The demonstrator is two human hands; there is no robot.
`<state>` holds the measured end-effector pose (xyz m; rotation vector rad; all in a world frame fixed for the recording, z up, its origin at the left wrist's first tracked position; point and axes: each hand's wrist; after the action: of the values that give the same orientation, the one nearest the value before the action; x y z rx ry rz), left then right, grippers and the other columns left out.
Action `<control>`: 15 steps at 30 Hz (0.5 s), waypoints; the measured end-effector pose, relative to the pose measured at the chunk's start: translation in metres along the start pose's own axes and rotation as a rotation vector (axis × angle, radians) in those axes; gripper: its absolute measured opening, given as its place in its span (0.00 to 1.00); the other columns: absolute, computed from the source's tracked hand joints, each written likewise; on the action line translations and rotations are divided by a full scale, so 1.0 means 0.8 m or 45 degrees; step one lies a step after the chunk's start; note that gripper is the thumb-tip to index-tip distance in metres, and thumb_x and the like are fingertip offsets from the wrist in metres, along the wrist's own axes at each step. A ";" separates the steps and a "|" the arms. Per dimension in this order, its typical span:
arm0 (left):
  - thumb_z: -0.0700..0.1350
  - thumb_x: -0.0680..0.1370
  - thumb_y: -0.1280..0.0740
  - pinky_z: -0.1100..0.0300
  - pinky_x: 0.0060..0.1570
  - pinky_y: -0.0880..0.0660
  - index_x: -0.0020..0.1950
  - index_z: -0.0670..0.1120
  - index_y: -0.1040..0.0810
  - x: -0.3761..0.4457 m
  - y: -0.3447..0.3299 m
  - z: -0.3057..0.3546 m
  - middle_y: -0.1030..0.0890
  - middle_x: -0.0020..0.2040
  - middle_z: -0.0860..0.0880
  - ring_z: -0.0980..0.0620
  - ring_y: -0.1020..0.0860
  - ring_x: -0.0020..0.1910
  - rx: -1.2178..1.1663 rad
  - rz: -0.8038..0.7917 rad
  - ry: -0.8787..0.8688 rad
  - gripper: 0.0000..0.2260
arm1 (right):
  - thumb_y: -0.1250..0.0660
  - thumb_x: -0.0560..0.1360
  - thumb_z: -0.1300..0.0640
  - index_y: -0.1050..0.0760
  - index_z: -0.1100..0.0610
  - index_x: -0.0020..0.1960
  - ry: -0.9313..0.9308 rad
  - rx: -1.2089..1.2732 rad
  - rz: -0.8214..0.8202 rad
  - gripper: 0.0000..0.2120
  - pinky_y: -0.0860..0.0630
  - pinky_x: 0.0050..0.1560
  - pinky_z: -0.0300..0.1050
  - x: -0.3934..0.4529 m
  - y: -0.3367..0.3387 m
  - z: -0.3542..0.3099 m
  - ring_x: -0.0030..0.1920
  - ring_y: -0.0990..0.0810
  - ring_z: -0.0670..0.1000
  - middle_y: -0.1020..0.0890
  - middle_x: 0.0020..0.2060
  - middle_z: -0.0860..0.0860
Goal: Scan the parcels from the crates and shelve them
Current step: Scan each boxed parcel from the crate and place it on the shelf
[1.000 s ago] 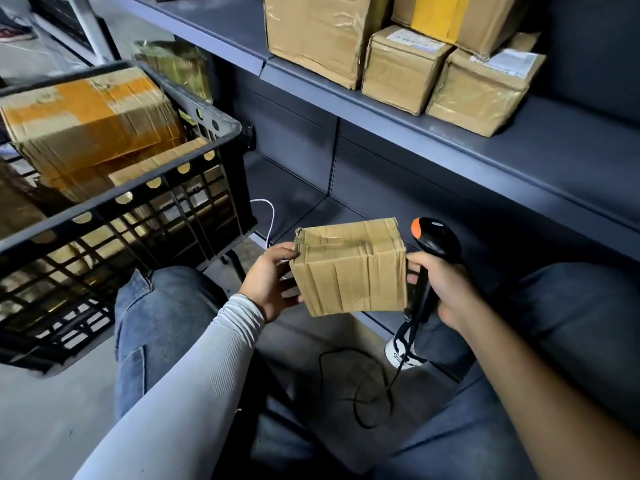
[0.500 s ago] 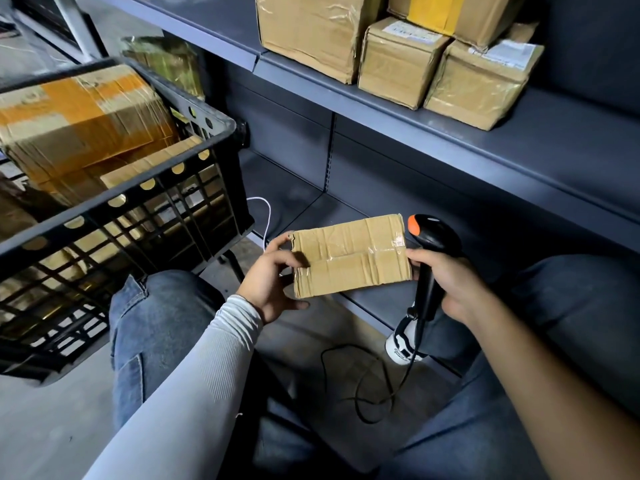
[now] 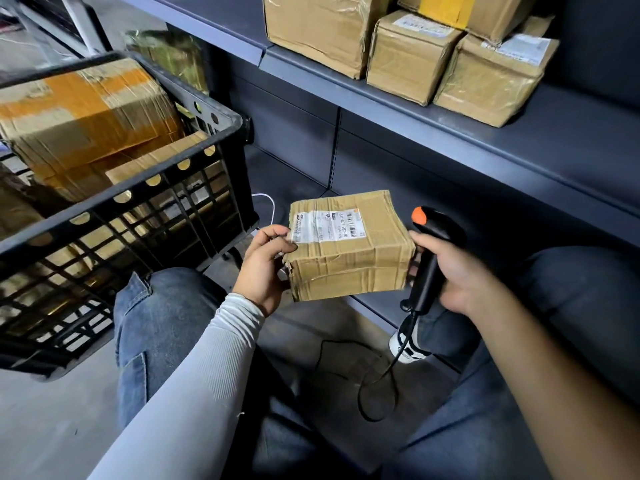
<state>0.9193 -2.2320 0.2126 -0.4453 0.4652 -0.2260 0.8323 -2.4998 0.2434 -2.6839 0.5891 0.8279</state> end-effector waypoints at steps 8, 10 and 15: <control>0.41 0.65 0.32 0.41 0.55 0.23 0.75 0.59 0.29 0.002 -0.002 -0.008 0.22 0.71 0.47 0.40 0.24 0.65 0.077 -0.147 0.068 0.37 | 0.19 0.70 0.49 0.16 0.49 0.48 0.136 -0.055 0.141 0.10 0.22 0.43 0.51 -0.006 0.003 0.003 0.38 0.23 0.51 0.19 0.36 0.46; 0.46 0.71 0.35 0.41 0.54 0.25 0.71 0.54 0.27 -0.002 -0.006 -0.005 0.21 0.66 0.46 0.41 0.24 0.62 0.118 -0.260 0.062 0.27 | 0.19 0.70 0.52 0.16 0.50 0.50 0.158 -0.059 0.169 0.11 0.20 0.47 0.53 -0.007 0.001 0.003 0.44 0.20 0.51 0.16 0.40 0.46; 0.61 0.79 0.36 0.31 0.53 0.21 0.65 0.55 0.17 -0.003 -0.010 0.002 0.20 0.66 0.47 0.39 0.18 0.59 0.112 -0.188 0.277 0.20 | 0.21 0.72 0.58 0.19 0.51 0.47 0.330 -0.036 0.226 0.09 0.20 0.45 0.51 -0.006 0.008 -0.004 0.46 0.19 0.48 0.17 0.40 0.44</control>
<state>0.9173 -2.2374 0.2183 -0.3708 0.6332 -0.4384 0.8275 -2.5055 0.2477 -2.8170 0.8921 0.5347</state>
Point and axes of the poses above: each hand's wrist, its own x-axis towards the middle knuckle, its own y-axis out of the back of the hand, z = x × y
